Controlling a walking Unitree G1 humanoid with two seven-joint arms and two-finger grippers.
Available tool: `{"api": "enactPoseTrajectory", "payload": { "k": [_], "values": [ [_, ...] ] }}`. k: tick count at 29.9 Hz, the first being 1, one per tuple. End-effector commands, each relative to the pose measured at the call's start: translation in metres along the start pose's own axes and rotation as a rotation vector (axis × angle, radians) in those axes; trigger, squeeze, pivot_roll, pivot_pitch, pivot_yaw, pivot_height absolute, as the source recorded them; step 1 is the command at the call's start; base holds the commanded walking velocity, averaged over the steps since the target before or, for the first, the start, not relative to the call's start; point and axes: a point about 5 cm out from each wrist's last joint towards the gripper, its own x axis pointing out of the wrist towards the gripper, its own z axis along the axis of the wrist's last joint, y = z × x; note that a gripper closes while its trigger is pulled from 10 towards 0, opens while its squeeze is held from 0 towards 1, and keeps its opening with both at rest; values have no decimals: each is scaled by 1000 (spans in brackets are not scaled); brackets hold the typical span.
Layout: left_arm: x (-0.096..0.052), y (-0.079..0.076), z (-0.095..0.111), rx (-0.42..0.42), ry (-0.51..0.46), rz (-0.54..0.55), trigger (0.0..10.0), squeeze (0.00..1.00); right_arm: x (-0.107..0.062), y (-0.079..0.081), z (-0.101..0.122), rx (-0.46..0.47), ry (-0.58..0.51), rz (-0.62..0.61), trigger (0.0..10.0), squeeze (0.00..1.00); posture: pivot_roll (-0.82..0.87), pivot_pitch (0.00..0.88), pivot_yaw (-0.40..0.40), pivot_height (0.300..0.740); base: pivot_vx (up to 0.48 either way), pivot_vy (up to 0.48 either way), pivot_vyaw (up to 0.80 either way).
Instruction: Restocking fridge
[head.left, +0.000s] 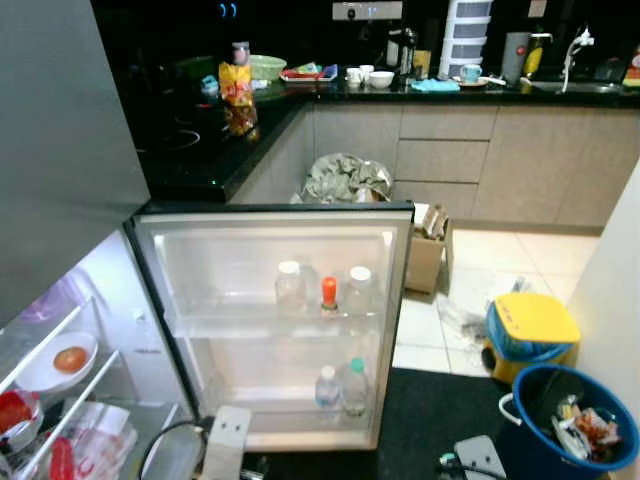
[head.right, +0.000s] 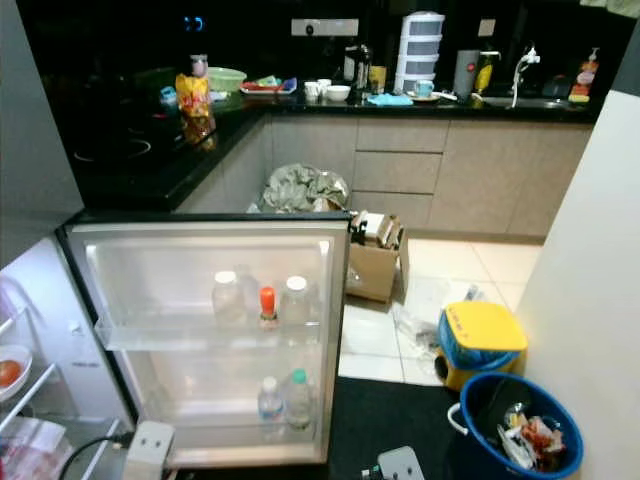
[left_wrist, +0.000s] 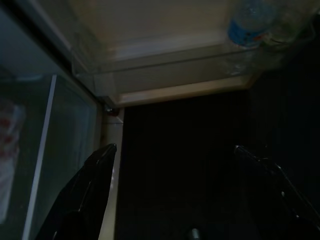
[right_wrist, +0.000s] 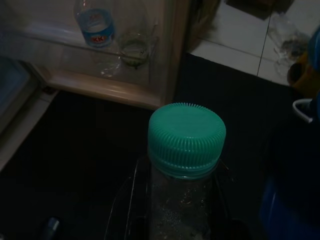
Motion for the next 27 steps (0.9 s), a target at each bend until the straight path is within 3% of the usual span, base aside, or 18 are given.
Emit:
{"api": "enactPoseTrajectory", "payload": {
  "k": [1,2,3,5,8,10,12,16,18,21,27],
  "values": [
    [-3,6,-6,41,26,-3,10000,0,-2,2,-8,33,24,10,10000,0,-22,83,23,740,0,0,0],
    [-5,9,-10,-31,18,5,10000,0,-6,2,-17,106,35,7,10000,0,-31,171,31,740,0,0,0],
    [-6,8,-10,-59,12,14,10000,0,-8,3,-21,131,43,8,10000,0,-31,171,31,740,0,0,0],
    [-6,5,-13,-73,17,-12,10000,0,-9,4,-22,77,46,25,10000,0,-24,161,48,740,0,0,0],
    [-8,-1,-17,9,22,-46,10000,0,-11,1,-23,-47,39,31,10000,0,-44,150,42,740,0,0,0],
    [-8,0,-18,8,27,-32,10000,0,-13,-3,-24,-30,41,2,10000,0,-44,150,42,740,0,0,0],
    [-7,-2,-15,-43,16,-13,10000,0,-14,-11,-25,39,33,-82,10000,0,-37,104,34,740,0,0,0],
    [-5,-4,-13,-50,10,-2,10000,0,-13,-10,-24,42,36,-93,10000,0,-45,93,33,740,0,0,0],
    [-1,-9,-3,-48,-8,0,10000,0,-7,3,-20,3,51,-63,10000,0,-54,75,35,740,0,0,0],
    [2,-12,3,-50,-10,0,10000,0,-2,9,-13,-7,33,-46,10000,0,-64,65,35,740,0,0,0],
    [3,-14,5,-25,-15,-17,10000,0,-1,9,-9,-7,20,-52,10000,0,-73,58,42,740,0,0,0]
  ]
}}
